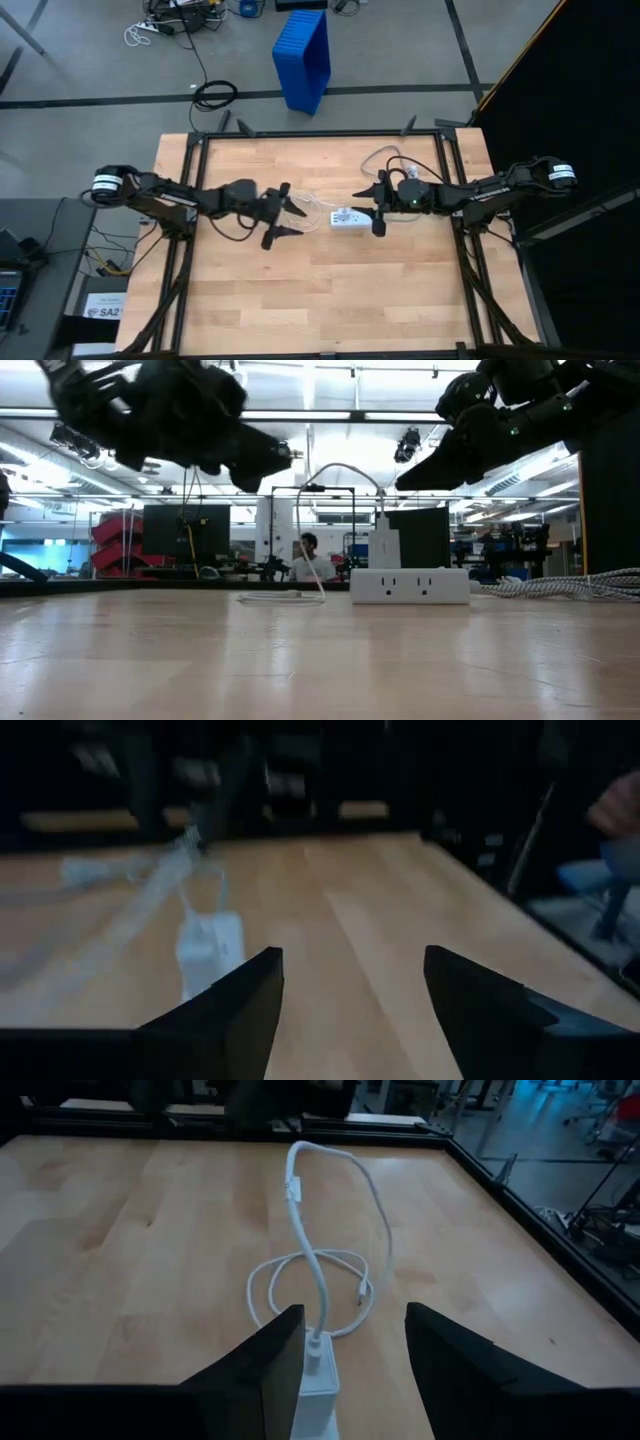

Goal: Insert USB
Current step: Remove the white charger adapter from the white outlet extension

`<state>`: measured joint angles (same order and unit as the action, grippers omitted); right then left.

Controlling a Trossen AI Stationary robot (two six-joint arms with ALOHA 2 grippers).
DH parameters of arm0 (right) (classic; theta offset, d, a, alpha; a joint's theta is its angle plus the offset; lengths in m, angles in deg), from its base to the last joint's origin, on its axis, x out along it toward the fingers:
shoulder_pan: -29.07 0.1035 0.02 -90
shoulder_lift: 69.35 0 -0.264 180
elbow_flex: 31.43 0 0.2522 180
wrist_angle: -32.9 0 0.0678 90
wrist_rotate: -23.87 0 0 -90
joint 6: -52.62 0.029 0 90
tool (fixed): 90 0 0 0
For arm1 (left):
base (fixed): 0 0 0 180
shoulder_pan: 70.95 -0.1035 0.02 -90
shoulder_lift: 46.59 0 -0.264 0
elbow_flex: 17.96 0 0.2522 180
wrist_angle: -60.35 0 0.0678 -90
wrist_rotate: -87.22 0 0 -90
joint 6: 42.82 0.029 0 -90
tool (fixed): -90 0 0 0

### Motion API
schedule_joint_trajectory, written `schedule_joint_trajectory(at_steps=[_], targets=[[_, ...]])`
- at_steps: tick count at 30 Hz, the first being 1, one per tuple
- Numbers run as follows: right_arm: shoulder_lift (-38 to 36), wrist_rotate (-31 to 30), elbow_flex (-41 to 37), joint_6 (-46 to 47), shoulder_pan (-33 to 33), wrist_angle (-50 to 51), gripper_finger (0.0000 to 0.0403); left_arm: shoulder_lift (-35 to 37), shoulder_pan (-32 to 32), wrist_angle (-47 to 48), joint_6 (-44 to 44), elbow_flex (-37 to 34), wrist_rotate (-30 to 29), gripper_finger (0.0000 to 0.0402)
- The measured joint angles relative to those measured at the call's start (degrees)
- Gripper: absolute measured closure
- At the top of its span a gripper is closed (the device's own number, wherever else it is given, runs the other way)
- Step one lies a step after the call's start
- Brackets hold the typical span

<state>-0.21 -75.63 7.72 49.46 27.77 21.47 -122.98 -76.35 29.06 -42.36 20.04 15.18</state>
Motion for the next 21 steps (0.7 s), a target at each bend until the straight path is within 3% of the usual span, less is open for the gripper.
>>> schedule_joint_trajectory(at_steps=[4, 11, 21], targets=[[-0.1, 0.0, 0.0, -0.5, 0.0, 0.6, 0.0258, 2.4, -2.2, -0.1, -2.0, -4.1, -8.0, 0.019], [-9.2, -0.7, -1.0, -2.5, 0.5, 7.2, 0.0272, 2.7, -3.6, 0.0, -5.2, -8.1, -8.3, 0.0226], [-19.2, -1.2, -17.3, -2.0, -3.0, -12.6, 0.0284, 2.6, -3.6, -2.4, -2.2, -8.1, -11.0, 0.0283]])
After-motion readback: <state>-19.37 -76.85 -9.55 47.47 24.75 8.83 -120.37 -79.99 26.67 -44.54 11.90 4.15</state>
